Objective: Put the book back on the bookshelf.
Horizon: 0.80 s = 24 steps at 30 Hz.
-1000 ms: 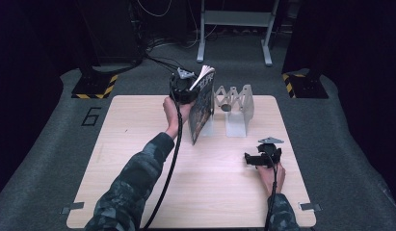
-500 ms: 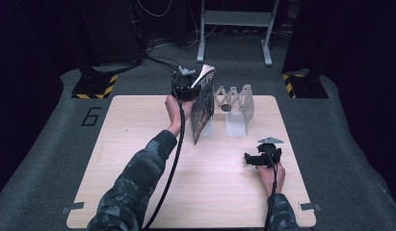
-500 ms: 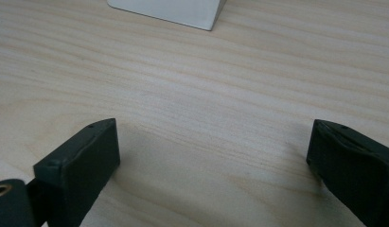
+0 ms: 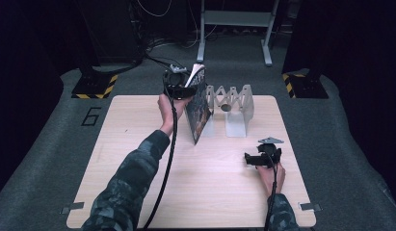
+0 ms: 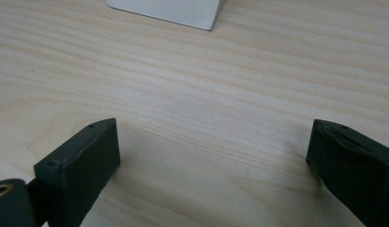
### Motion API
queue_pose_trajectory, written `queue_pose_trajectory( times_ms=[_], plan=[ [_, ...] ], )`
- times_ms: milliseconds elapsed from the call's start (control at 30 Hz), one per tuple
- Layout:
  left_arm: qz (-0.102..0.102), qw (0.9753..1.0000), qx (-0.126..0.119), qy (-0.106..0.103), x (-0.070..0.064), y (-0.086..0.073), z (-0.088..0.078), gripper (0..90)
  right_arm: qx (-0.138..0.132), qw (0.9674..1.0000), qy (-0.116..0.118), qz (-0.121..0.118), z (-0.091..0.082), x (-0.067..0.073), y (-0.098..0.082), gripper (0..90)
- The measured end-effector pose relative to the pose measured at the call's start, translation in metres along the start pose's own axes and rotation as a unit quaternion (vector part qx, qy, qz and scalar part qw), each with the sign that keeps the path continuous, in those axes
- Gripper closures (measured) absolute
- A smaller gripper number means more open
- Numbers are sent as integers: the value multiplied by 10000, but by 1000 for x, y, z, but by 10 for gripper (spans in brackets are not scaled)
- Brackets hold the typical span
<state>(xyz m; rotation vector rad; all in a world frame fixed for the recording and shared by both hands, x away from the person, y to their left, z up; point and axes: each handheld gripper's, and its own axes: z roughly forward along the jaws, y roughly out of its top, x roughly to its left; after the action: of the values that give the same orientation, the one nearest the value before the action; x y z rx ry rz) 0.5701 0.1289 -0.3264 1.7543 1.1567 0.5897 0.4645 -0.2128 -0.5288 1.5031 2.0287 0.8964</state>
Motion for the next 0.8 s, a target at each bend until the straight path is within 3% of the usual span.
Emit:
queue_pose_trajectory(
  times_ms=[67,100,233,367,567,800],
  plan=[
    [-5,9999,-44,-96,1,-1,-5,347,0,10000,1,2,0,0,0,31],
    [-1,9999,-104,-85,1,-1,-8,347,0,10000,1,2,0,0,0,31],
    [7,9994,-317,-153,1,-1,-22,203,0,10000,0,0,0,0,0,31],
    [168,9988,-392,-239,-2,-5,-36,156,0,10000,1,1,0,0,0,31],
    [316,9982,-378,-345,-6,-21,-43,152,0,10000,-1,3,0,0,0,31],
    [246,9987,-273,-360,-8,-47,-36,152,2,10000,-1,3,0,0,0,31]
  ],
)
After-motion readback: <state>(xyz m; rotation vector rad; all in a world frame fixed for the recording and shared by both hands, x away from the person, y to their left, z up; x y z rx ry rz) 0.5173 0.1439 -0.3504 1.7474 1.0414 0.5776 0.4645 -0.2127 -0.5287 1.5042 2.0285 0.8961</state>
